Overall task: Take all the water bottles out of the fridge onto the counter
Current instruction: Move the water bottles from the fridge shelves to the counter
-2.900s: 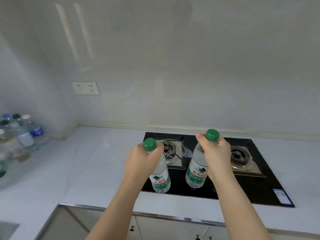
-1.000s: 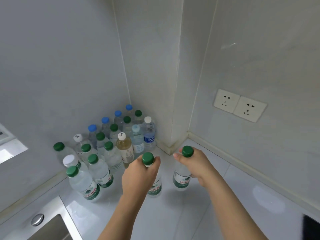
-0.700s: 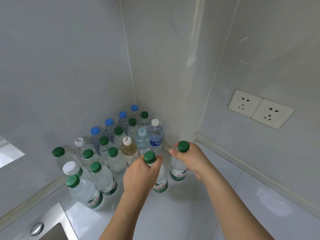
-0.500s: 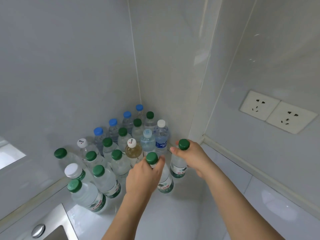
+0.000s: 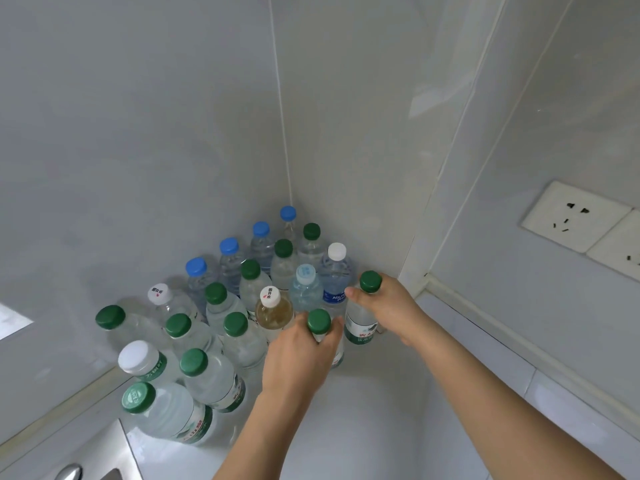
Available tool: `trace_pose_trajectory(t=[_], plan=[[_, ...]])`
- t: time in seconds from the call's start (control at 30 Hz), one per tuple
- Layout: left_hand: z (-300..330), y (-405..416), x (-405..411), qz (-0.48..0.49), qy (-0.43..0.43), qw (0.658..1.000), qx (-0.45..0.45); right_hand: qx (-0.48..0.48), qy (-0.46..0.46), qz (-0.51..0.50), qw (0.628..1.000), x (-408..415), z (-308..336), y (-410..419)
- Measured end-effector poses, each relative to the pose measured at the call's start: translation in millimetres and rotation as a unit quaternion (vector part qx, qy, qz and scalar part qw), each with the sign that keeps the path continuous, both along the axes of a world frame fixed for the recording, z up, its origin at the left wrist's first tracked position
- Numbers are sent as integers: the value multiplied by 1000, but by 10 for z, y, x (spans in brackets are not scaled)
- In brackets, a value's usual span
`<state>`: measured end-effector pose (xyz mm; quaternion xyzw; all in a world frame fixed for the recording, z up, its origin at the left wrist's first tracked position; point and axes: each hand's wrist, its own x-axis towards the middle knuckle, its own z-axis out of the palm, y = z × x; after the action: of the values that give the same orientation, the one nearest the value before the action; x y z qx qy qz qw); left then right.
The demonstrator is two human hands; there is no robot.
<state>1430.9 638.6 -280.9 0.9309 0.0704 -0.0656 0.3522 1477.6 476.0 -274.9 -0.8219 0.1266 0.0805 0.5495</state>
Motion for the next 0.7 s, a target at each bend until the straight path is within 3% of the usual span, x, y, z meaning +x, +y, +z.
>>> trace_pose_trajectory(t=[0.5, 0.7], plan=[[-228, -139, 336, -15, 7, 996, 84, 21, -2, 14, 1000, 196, -307, -140], [-344, -173, 242, -1, 13, 998, 59, 46, 18, 26, 998, -17, -334, -212]])
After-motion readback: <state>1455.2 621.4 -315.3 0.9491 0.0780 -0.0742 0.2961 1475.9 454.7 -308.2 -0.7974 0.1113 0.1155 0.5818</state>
